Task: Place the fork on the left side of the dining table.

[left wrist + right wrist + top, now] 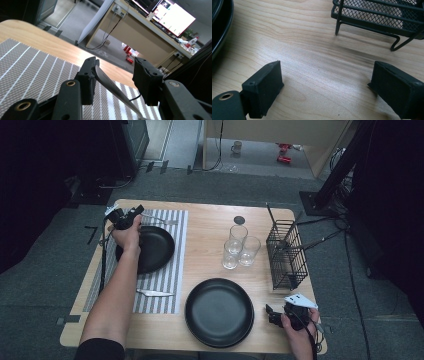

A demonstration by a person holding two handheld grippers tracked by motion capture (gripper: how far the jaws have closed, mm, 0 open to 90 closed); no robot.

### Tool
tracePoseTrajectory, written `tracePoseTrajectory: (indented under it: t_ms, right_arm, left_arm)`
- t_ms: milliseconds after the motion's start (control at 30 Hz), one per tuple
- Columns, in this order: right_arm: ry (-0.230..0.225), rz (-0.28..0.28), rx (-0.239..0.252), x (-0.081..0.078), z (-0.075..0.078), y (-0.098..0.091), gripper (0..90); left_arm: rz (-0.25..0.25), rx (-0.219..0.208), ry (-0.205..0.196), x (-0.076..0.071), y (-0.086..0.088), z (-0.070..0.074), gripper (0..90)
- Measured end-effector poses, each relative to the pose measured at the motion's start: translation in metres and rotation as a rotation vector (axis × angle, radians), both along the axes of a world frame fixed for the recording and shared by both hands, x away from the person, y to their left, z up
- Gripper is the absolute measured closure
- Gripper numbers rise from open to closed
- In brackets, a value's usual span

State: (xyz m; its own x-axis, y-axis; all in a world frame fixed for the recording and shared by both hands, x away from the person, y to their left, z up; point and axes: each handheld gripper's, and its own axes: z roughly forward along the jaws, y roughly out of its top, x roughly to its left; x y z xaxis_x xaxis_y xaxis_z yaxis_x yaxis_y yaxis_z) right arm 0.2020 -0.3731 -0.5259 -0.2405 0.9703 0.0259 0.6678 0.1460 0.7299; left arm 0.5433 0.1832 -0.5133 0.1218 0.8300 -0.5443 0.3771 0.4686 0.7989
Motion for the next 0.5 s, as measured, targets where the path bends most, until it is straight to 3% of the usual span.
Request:
tracePoseTrajectory:
  t_ms: [100,233,267,500]
  right_arm:
    - [0.0,0.0,0.0,0.0,0.0,0.0,10.2]
    - [0.0,0.0,0.0,0.0,0.0,0.0,10.2]
    - [0.0,0.0,0.0,0.0,0.0,0.0,10.2]
    - [0.0,0.0,0.0,0.0,0.0,0.0,10.2]
  left_arm:
    - [0.007,-0.02,0.011,0.0012,0.0014,-0.0009,50.5]
    - [0.011,0.019,0.01,0.0021,0.0016,0.001,47.4]
    - [0.019,0.035,0.02,0.003,0.0019,0.0018,41.6]
    - [0.05,0.034,0.048,0.0041,0.0081,0.0017,33.5]
